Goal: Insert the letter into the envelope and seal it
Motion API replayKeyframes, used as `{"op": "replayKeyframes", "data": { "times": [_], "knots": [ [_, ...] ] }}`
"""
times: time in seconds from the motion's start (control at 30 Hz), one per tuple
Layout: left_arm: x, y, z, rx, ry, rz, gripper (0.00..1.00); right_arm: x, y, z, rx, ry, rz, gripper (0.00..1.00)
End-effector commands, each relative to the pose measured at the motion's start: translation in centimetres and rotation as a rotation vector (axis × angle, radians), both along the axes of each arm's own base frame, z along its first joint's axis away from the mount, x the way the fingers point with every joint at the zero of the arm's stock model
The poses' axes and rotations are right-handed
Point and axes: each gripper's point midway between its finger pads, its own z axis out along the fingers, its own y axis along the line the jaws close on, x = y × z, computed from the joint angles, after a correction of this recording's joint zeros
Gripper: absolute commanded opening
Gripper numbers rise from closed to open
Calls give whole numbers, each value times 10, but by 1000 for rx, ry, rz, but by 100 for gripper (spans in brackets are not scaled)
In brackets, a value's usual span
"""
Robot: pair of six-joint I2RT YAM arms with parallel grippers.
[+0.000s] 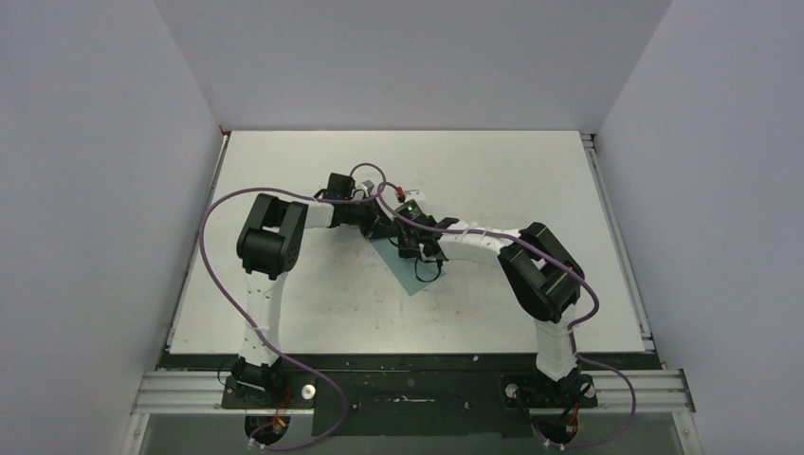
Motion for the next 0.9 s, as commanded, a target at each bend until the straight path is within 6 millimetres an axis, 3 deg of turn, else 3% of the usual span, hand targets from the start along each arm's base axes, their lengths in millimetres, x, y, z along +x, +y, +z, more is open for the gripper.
{"op": "replayKeyframes", "data": {
  "times": [0.0, 0.2, 0.37, 0.53, 0.6, 0.73, 0.87],
  "knots": [
    [-2, 33, -62, 198, 78, 91, 0, -35, -36, -25, -71, 155, -3, 5],
    [-1, 33, -61, 197, 74, 85, 0, -45, -56, -28, -16, 188, -35, 5],
    [-1, 35, -62, 202, 73, 85, 0, -33, -79, -12, 44, 171, -89, 5],
    [0, 33, -61, 201, 73, 83, 0, -45, -90, -3, 1, 192, -59, 5],
    [1, 33, -58, 196, 69, 83, 0, -40, -90, 10, -13, 169, -35, 5],
    [6, 29, -45, 160, 44, 76, 0, -8, -67, 46, 13, 65, 13, 6],
    [29, 14, 5, -49, -60, 84, 0, 17, -34, 54, 6, 14, 38, 10]
  ]
}}
